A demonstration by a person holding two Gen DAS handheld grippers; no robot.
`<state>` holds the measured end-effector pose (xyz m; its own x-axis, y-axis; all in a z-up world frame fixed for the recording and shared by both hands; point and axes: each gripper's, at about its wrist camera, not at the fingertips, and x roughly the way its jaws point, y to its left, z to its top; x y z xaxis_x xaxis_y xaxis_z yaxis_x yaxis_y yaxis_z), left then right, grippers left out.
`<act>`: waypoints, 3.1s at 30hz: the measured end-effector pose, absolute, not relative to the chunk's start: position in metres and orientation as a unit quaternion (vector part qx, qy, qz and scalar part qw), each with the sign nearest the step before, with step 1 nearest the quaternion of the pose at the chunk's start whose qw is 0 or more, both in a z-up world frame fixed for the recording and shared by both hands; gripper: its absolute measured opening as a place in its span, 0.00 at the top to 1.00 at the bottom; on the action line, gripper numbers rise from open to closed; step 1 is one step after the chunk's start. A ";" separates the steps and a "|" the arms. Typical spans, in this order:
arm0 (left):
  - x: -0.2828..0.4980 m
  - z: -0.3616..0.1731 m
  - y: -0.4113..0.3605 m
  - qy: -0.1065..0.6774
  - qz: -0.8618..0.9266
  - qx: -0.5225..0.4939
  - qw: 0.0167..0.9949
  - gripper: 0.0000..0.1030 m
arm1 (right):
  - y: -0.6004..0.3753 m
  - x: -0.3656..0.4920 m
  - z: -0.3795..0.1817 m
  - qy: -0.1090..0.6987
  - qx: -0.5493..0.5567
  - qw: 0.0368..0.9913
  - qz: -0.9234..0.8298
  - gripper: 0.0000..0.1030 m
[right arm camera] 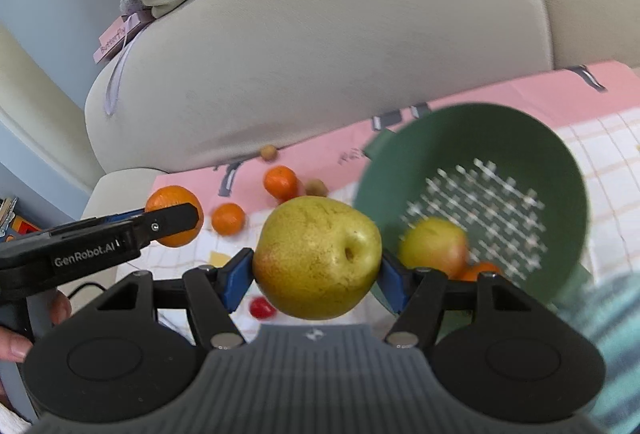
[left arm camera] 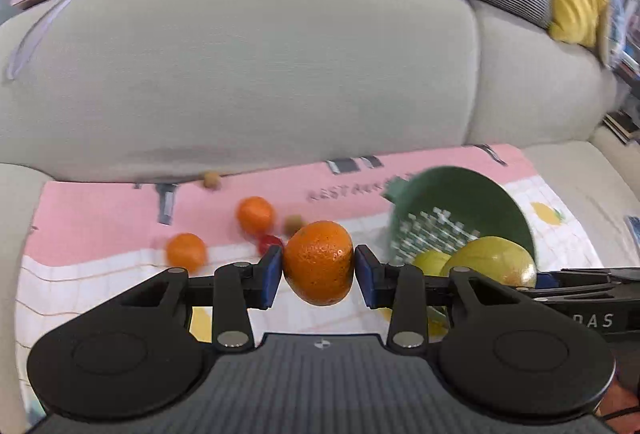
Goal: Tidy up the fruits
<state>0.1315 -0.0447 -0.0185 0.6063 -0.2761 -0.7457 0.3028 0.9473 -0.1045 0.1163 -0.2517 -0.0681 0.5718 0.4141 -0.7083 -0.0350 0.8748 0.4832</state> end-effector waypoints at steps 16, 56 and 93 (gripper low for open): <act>0.126 -0.043 -0.123 0.437 -0.240 0.075 0.864 0.57 | -0.313 0.080 -0.087 0.435 0.180 0.881 0.053 0.39; 0.206 -0.110 -0.210 0.492 -0.230 0.231 0.808 0.57 | -0.288 0.175 -0.163 0.476 -0.021 0.879 0.026 0.39; 0.150 -0.045 -0.116 0.420 -0.159 0.163 0.878 0.44 | -0.272 0.145 -0.152 0.425 -0.035 0.905 0.001 0.15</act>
<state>0.1501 -0.1164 -0.0448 0.5967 -0.1424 -0.7898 0.4167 0.8960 0.1533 0.1447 -0.2719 -0.1519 0.6393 -0.0277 -0.7685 -0.0322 0.9975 -0.0627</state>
